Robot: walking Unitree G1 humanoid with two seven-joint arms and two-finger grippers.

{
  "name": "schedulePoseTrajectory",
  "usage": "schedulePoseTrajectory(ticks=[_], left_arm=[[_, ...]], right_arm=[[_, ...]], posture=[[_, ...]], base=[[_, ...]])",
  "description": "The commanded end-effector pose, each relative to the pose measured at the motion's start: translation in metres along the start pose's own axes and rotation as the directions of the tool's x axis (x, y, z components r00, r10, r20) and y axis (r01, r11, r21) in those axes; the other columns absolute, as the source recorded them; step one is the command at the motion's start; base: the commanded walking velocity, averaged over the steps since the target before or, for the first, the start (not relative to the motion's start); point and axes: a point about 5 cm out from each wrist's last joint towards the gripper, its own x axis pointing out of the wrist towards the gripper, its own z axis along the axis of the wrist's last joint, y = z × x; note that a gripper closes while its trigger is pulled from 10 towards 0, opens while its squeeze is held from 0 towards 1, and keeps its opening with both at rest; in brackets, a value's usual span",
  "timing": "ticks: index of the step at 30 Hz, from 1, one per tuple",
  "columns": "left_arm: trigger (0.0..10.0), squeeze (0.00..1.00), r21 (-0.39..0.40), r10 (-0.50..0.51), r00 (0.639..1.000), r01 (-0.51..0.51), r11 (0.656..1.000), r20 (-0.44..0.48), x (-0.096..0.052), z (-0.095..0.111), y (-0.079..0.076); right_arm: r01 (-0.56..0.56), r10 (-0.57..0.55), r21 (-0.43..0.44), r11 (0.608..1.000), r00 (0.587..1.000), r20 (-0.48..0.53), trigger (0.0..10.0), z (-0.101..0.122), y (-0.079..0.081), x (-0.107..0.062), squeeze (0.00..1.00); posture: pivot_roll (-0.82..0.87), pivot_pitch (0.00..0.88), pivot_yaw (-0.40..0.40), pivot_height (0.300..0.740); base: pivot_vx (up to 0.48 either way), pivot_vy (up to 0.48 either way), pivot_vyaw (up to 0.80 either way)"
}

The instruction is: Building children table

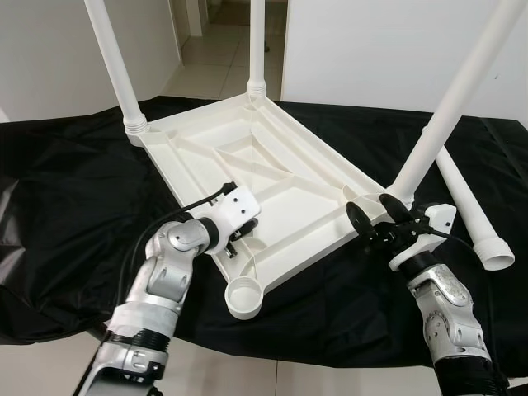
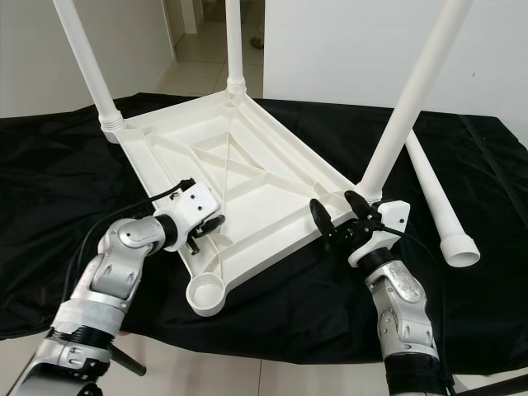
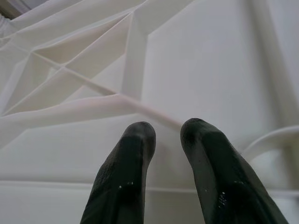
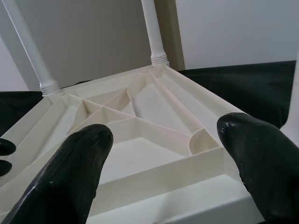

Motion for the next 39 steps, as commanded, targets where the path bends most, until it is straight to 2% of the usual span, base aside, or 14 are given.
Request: schedulePoseTrajectory(ticks=[1,6,12,17,22,24,25,26,27,29,30,33,34,39], left_arm=[[10.0,0.00,0.022,0.172,0.985,-0.172,0.985,-0.003,-0.003,-0.005,0.010],[10.0,0.00,-0.035,0.107,0.994,-0.106,0.994,0.023,-0.007,-0.006,0.013],[10.0,0.00,0.046,-0.023,0.998,0.020,0.999,0.058,-0.012,-0.008,0.003],[10.0,0.00,0.062,-0.049,0.996,0.045,0.997,0.070,-0.012,-0.007,0.001],[10.0,0.00,0.131,-0.218,0.971,0.205,0.970,0.097,-0.017,-0.008,-0.007],[10.0,0.00,0.149,-0.246,0.964,0.230,0.962,0.097,-0.018,-0.009,-0.008],[10.0,0.33,0.174,-0.284,0.955,0.265,0.948,0.090,-0.019,-0.011,-0.008],[10.0,0.33,0.174,-0.284,0.955,0.265,0.948,0.090,-0.019,-0.011,-0.008],[10.0,0.93,0.174,-0.307,0.948,0.289,0.941,0.087,-0.019,-0.012,-0.008],[10.0,0.93,0.174,-0.307,0.948,0.289,0.941,0.087,-0.019,-0.012,-0.008],[10.0,1.00,0.173,-0.328,0.941,0.310,0.935,0.086,-0.020,-0.013,-0.007],[10.0,1.00,0.210,-0.374,0.924,0.352,0.912,0.075,-0.022,-0.015,-0.006],[10.0,0.00,0.248,-0.397,0.916,0.371,0.895,0.061,-0.024,-0.018,-0.003],[10.0,0.00,0.269,-0.413,0.910,0.388,0.881,0.043,-0.025,-0.021,0.001]], right_arm=[[0.016,-0.015,0.005,1.000,1.000,-0.007,10.0,0.000,-0.002,-0.004,0.00],[0.011,-0.011,0.001,1.000,1.000,-0.020,10.0,-0.001,-0.002,-0.006,0.00],[0.013,-0.013,0.001,1.000,0.999,-0.030,10.0,-0.001,-0.001,-0.008,0.00],[0.014,-0.013,0.001,1.000,0.999,-0.033,10.0,-0.001,0.000,-0.008,0.00],[0.015,-0.015,-0.004,1.000,0.999,-0.038,10.0,0.000,-0.001,-0.009,0.00],[0.016,-0.016,-0.005,1.000,0.999,-0.039,10.0,-0.001,-0.001,-0.009,0.00],[0.018,-0.018,-0.007,1.000,0.999,-0.040,10.0,-0.001,-0.001,-0.010,0.00],[0.018,-0.018,-0.007,1.000,0.999,-0.040,10.0,-0.001,-0.001,-0.010,0.00],[0.020,-0.020,-0.007,1.000,0.999,-0.041,10.0,-0.001,0.000,-0.011,0.00],[0.020,-0.020,-0.007,1.000,0.999,-0.041,10.0,-0.001,0.000,-0.011,0.00],[0.020,-0.021,-0.007,1.000,0.999,-0.042,10.0,-0.002,0.000,-0.011,0.00],[0.024,-0.024,-0.006,1.000,0.999,-0.043,10.0,-0.002,0.001,-0.014,0.00],[0.027,-0.027,-0.005,1.000,0.999,-0.046,10.0,-0.002,0.001,-0.017,0.00],[0.027,-0.027,-0.001,1.000,0.998,-0.052,10.0,-0.002,0.004,-0.020,0.00]], posture=[[-0.02,0.107,0.040,0.740],[-0.02,0.111,0.041,0.740],[-0.02,0.112,0.041,0.740],[-0.02,0.112,0.040,0.740],[-0.02,0.112,0.041,0.740],[-0.02,0.110,0.045,0.740],[-0.02,0.110,0.045,0.740],[-0.02,0.110,0.045,0.740],[-0.02,0.107,0.053,0.740],[-0.02,0.107,0.053,0.740],[-0.02,0.105,0.058,0.740],[-0.02,0.103,0.064,0.740],[-0.02,0.101,0.068,0.740],[-0.02,0.100,0.069,0.740]], base=[[0.000,0.000,0.00],[0.000,0.000,0.00],[0.000,0.000,0.00],[0.000,0.000,0.00],[0.000,0.000,0.00],[0.000,0.000,0.00],[0.000,0.000,0.00],[0.000,0.000,0.00],[0.000,0.000,0.00],[0.000,0.000,0.00],[0.000,0.000,0.00],[0.000,0.000,0.00],[0.000,0.000,0.00],[0.000,0.000,0.00]])
